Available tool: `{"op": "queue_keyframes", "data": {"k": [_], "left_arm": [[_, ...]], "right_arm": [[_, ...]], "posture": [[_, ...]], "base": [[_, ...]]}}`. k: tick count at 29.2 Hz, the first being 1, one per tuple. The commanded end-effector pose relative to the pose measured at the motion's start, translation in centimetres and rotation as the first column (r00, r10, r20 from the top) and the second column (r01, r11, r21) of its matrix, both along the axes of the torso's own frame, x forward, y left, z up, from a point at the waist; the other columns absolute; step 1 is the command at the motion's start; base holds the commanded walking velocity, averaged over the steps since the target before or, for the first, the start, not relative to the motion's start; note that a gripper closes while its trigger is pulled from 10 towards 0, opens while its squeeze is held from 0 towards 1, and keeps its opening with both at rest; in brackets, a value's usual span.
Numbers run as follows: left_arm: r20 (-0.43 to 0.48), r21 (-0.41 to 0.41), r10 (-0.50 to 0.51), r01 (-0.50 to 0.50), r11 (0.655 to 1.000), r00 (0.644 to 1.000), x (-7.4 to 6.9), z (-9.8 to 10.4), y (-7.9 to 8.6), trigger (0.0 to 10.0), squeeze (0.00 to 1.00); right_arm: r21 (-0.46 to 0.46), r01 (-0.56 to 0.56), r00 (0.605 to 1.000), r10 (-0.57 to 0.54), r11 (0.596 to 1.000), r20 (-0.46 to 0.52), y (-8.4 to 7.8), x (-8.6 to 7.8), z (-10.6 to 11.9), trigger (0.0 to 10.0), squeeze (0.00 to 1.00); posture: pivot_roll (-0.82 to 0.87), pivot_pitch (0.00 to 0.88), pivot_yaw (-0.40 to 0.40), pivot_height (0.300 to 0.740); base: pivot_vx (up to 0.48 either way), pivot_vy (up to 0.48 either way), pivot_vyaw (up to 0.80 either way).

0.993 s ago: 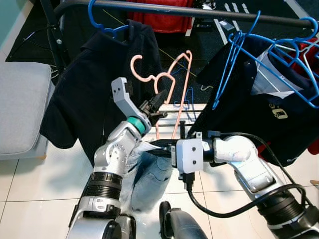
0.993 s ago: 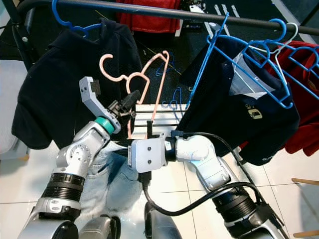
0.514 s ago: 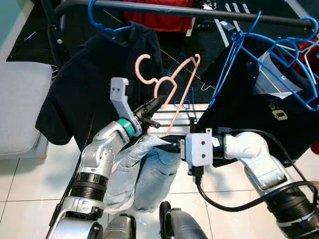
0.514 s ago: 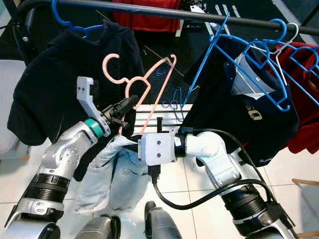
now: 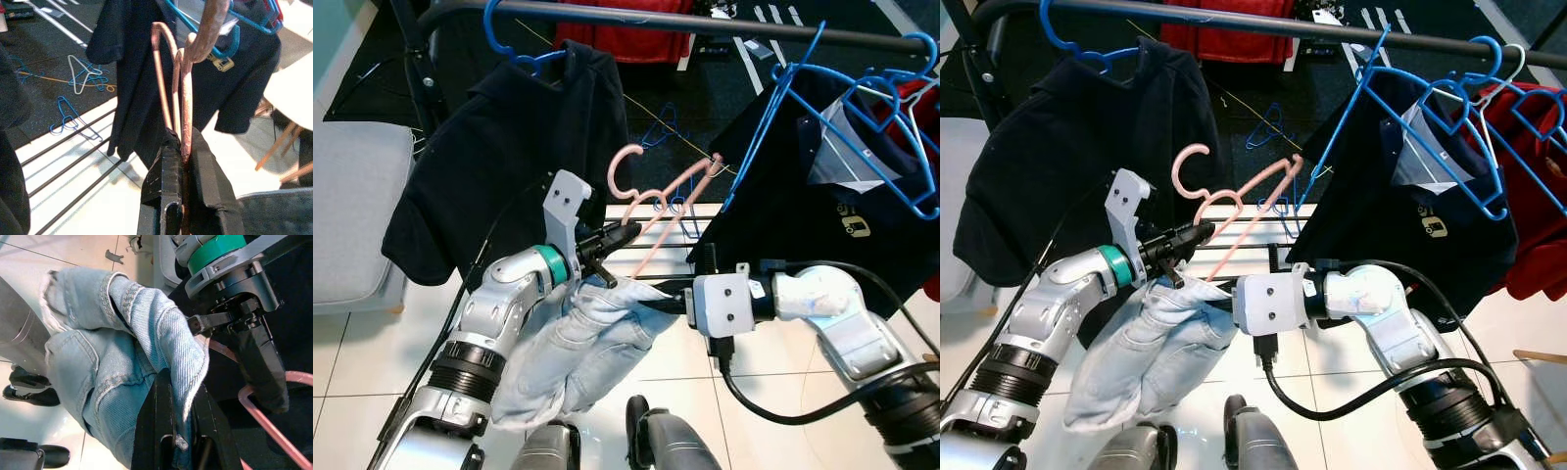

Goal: Hang hanger

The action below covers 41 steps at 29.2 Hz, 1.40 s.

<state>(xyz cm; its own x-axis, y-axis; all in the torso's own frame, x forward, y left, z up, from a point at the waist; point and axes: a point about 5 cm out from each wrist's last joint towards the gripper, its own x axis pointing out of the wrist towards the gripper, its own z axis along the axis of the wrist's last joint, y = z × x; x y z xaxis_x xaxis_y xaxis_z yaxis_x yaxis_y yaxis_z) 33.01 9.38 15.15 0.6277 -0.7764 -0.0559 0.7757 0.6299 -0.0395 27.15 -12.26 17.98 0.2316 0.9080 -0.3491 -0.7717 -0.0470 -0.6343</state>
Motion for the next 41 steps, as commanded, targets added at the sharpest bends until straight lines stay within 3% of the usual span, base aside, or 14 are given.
{"op": "queue_keyframes", "data": {"k": [1, 3, 5, 7, 11, 16, 17, 21, 24, 31, 36, 39, 40, 41], "left_arm": [[-0.009, 0.046, -0.005, 0.005, 0.999, 1.000, -0.3, -0.8, 0.4, 10.0, 0.00], [0.043, 0.146, -0.102, 0.095, 0.985, 0.994, -1.0, -1.0, -0.5, 10.0, 0.00], [0.076, 0.182, -0.150, 0.134, 0.974, 0.986, -1.3, -0.8, -1.0, 10.0, 0.00], [0.103, 0.168, -0.171, 0.152, 0.974, 0.980, -1.4, -0.2, -1.6, 10.0, 0.00], [0.139, 0.033, -0.150, 0.147, 0.989, 0.979, -1.1, 1.9, -3.2, 10.0, 0.00], [0.175, 0.060, -0.179, 0.171, 0.983, 0.968, -1.2, 2.6, -3.9, 10.0, 0.00], [0.197, 0.121, -0.215, 0.194, 0.974, 0.957, -1.5, 2.3, -3.5, 10.0, 0.00], [0.184, 0.152, -0.251, 0.225, 0.963, 0.950, -1.8, 1.8, -2.7, 10.0, 0.00], [0.184, 0.236, -0.283, 0.238, 0.942, 0.941, -2.1, 0.5, -2.1, 10.0, 0.00], [0.187, 0.293, -0.300, 0.238, 0.926, 0.936, -2.4, -0.4, -1.8, 10.0, 0.00], [0.220, 0.390, -0.282, 0.180, 0.903, 0.934, -2.0, -1.2, -1.2, 10.0, 0.00], [0.223, 0.363, -0.250, 0.158, 0.918, 0.942, -1.7, -1.0, -1.1, 10.0, 0.00], [0.209, 0.232, -0.173, 0.123, 0.965, 0.963, -1.1, 0.2, -0.9, 10.0, 0.00], [0.201, 0.169, -0.142, 0.109, 0.980, 0.969, -0.9, 0.9, -0.8, 10.0, 0.00]], "right_arm": [[-0.028, 0.011, 1.000, -0.011, 1.000, -0.017, -0.5, -0.1, -0.4, 10.0, 0.00], [-0.029, -0.027, 0.998, 0.026, 0.999, -0.052, 0.3, -0.8, -1.1, 10.0, 0.00], [-0.023, -0.043, 0.997, 0.041, 0.999, -0.065, 0.8, -1.0, -1.5, 10.0, 0.00], [-0.007, -0.055, 0.995, 0.054, 0.998, -0.080, 1.4, -1.2, -1.8, 10.0, 0.00], [0.051, -0.061, 0.989, 0.068, 0.997, -0.128, 3.2, -1.7, -2.9, 10.0, 0.00], [0.062, -0.049, 0.984, 0.059, 0.997, -0.168, 4.1, -1.9, -4.3, 10.0, 0.00], [0.041, -0.029, 0.981, 0.036, 0.999, -0.191, 3.9, -2.0, -5.4, 10.0, 0.00], [0.026, -0.001, 0.978, 0.006, 1.000, -0.209, 3.4, -2.1, -6.2, 10.0, 0.00], [0.025, 0.001, 0.977, 0.005, 1.000, -0.214, 3.1, -2.2, -6.0, 10.0, 0.00], [0.023, 0.001, 0.975, 0.004, 1.000, -0.222, 2.5, -2.3, -5.7, 10.0, 0.00], [0.009, -0.008, 0.969, 0.010, 1.000, -0.248, 1.9, -2.7, -5.7, 10.0, 0.00], [0.011, -0.005, 0.966, 0.008, 1.000, -0.257, 1.8, -2.8, -5.7, 10.0, 0.00], [0.046, 0.034, 0.960, -0.020, 0.998, -0.278, 1.8, -2.5, -5.7, 10.0, 0.00], [0.074, 0.064, 0.957, -0.040, 0.995, -0.288, 1.8, -2.3, -5.6, 10.0, 0.00]], "posture": [[-0.08, 0.158, -0.008, 0.740], [-0.07, 0.160, -0.007, 0.740], [-0.07, 0.161, -0.006, 0.740], [-0.07, 0.161, -0.006, 0.740], [-0.07, 0.161, -0.006, 0.740], [-0.06, 0.163, -0.005, 0.740], [-0.06, 0.164, -0.002, 0.740], [-0.06, 0.164, 0.002, 0.740], [-0.06, 0.164, 0.003, 0.740], [-0.06, 0.164, 0.003, 0.740], [-0.06, 0.165, 0.001, 0.740], [-0.06, 0.165, 0.002, 0.740], [-0.06, 0.165, 0.004, 0.740], [-0.06, 0.164, 0.003, 0.740]], "base": [[0.000, 0.000, 0.00], [0.000, 0.000, 0.00], [0.000, 0.000, 0.00], [0.000, 0.000, 0.00], [0.000, 0.000, 0.00], [0.000, 0.000, 0.00], [0.000, 0.000, 0.00], [0.000, 0.000, 0.00], [0.000, 0.000, 0.00], [0.000, 0.000, 0.00], [0.000, 0.000, 0.00], [0.000, 0.000, 0.00], [0.000, 0.000, 0.00], [0.000, 0.000, 0.00]]}}
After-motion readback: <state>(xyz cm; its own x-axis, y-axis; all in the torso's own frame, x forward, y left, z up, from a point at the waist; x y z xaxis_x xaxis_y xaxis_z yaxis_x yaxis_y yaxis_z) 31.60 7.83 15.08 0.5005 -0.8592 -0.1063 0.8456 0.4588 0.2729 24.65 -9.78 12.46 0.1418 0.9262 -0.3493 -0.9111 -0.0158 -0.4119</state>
